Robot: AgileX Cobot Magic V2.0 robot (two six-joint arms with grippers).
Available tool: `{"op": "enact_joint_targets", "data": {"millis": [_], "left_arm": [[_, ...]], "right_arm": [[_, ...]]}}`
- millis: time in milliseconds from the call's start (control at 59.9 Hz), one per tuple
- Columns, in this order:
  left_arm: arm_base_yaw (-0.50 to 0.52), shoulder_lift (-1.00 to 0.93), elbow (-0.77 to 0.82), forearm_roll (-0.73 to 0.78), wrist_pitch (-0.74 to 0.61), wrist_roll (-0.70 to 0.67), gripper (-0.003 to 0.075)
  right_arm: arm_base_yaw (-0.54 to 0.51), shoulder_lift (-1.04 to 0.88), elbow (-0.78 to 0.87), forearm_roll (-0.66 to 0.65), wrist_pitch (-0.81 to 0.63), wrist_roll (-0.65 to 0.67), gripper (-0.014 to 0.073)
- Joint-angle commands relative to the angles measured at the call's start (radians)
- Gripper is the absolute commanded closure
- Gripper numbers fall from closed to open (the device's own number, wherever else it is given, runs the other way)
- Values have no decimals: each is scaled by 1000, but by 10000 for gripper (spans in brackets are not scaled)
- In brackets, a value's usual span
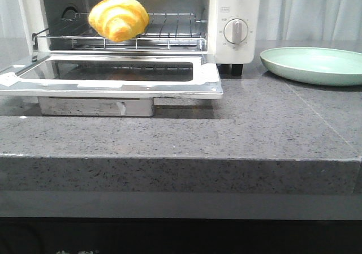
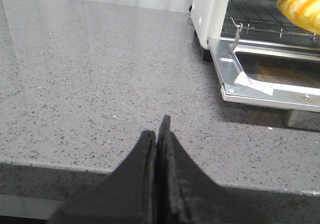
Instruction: Put bread in oven
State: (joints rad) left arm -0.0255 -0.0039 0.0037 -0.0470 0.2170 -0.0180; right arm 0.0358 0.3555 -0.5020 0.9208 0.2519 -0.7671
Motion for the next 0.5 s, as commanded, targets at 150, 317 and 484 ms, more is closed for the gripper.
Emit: {"op": "enact_joint_targets", "data": {"millis": [150,317,484], "left_arm": [[2,-19,6,-8,-88,-7,741],[2,-19,6,-8,-88,-7,741],[2,-19,6,-8,-88,-7,741]], "right_arm": [[-8,10,-27,19,-46,-11,660],[-8,10,-27,19,-45,-11,660],[-8,7,0,-33,-65,-6,660]]}}
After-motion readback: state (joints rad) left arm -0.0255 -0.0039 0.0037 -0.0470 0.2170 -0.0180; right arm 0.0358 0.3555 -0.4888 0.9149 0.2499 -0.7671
